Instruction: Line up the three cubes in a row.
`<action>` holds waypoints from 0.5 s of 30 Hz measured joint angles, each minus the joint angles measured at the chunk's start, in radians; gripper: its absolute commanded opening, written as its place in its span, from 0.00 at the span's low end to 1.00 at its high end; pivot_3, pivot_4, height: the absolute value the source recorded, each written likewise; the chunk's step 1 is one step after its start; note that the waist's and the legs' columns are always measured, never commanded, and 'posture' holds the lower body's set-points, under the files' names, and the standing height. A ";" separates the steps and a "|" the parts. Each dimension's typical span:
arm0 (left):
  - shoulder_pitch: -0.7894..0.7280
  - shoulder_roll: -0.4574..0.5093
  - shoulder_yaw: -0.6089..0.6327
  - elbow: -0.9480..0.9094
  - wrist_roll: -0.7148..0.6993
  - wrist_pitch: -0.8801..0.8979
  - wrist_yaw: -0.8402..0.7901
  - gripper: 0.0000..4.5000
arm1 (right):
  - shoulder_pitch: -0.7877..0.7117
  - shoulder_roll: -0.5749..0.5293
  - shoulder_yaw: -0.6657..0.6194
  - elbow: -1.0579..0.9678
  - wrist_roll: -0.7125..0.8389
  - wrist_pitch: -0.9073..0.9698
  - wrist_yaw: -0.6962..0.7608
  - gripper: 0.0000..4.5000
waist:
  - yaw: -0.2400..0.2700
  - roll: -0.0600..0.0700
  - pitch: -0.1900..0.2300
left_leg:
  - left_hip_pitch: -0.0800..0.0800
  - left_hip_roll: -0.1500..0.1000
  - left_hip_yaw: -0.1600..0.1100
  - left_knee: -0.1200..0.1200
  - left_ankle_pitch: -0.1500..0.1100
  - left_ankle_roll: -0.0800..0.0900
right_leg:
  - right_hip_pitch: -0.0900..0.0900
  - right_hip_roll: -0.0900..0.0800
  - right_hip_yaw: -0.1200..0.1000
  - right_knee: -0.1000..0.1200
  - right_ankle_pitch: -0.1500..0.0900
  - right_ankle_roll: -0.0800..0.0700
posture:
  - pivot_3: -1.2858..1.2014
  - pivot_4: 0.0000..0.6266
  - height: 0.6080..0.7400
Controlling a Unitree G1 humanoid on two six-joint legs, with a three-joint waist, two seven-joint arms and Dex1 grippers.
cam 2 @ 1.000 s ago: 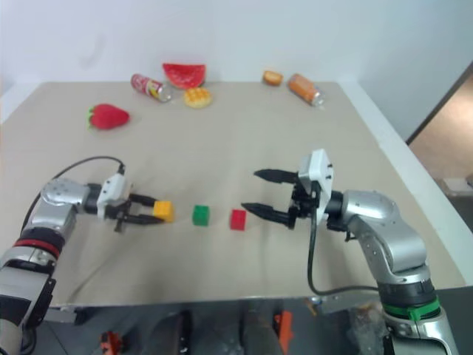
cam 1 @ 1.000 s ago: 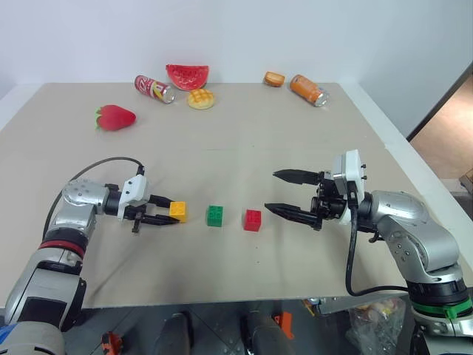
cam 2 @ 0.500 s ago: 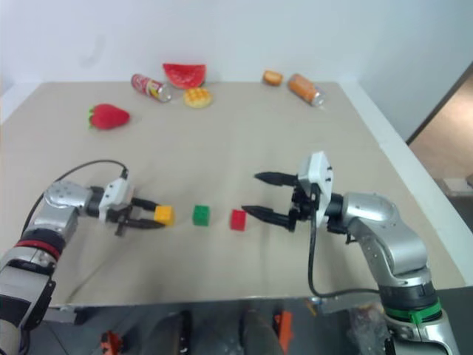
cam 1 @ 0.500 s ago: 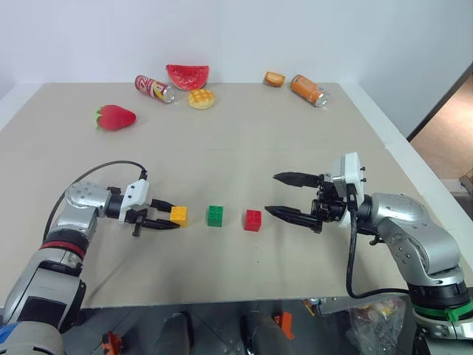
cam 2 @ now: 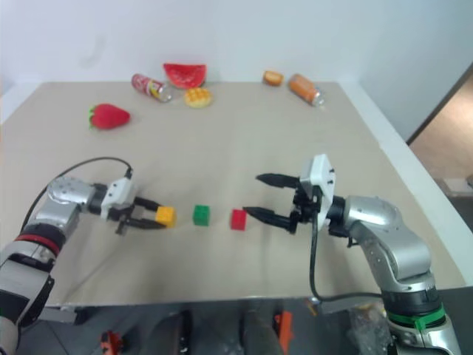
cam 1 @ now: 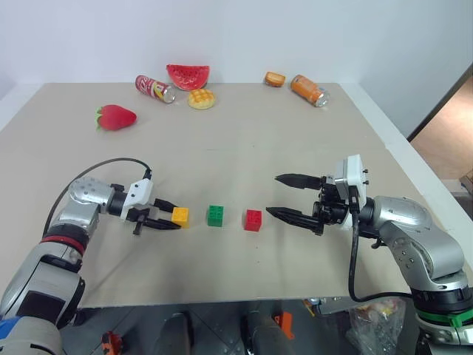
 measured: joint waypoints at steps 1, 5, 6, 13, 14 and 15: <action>-0.003 0.000 0.000 0.007 0.001 -0.003 0.000 0.29 | 0.001 0.000 -0.004 -0.005 0.000 0.001 -0.002 0.88 | 0.000 0.000 0.000 | 0.000 0.000 0.000 0.000 0.000 0.000 | 0.000 0.000 0.000 0.000 0.000 0.000 | 0.52 0.24 1.00; -0.007 -0.001 0.000 0.023 0.000 -0.020 -0.001 0.29 | 0.001 0.000 -0.008 -0.014 0.001 0.007 -0.004 0.88 | 0.000 0.000 0.000 | 0.000 0.000 0.000 0.000 0.000 0.000 | 0.000 0.000 0.000 0.000 0.000 0.000 | 0.52 0.24 1.00; -0.007 -0.001 0.001 0.027 0.000 -0.021 -0.001 0.29 | 0.001 0.000 -0.008 -0.014 0.001 0.008 -0.004 0.88 | 0.000 0.000 0.000 | 0.000 0.000 0.000 0.000 0.000 0.000 | 0.000 0.000 0.000 0.000 0.000 0.000 | 0.52 0.24 1.00; -0.007 -0.002 0.002 0.031 0.001 -0.028 -0.001 0.51 | 0.001 -0.007 -0.008 -0.014 0.001 0.014 -0.002 0.88 | 0.000 0.000 0.000 | 0.000 0.000 0.000 0.000 0.000 0.000 | 0.000 0.000 0.000 0.000 0.000 0.000 | 0.52 0.24 1.00; -0.007 -0.003 0.002 0.040 0.004 -0.030 -0.001 0.58 | 0.001 -0.007 -0.008 -0.014 0.001 0.014 -0.002 0.88 | 0.000 0.000 0.000 | 0.000 0.000 0.000 0.000 0.000 0.000 | 0.000 0.000 0.000 0.000 0.000 0.000 | 0.52 0.24 1.00; -0.007 -0.005 0.003 0.048 0.009 -0.030 -0.001 0.66 | 0.001 -0.007 -0.008 -0.014 0.001 0.014 -0.002 0.88 | 0.000 0.000 0.000 | 0.000 0.000 0.000 0.000 0.000 0.000 | 0.000 0.000 0.000 0.000 0.000 0.000 | 0.52 0.24 1.00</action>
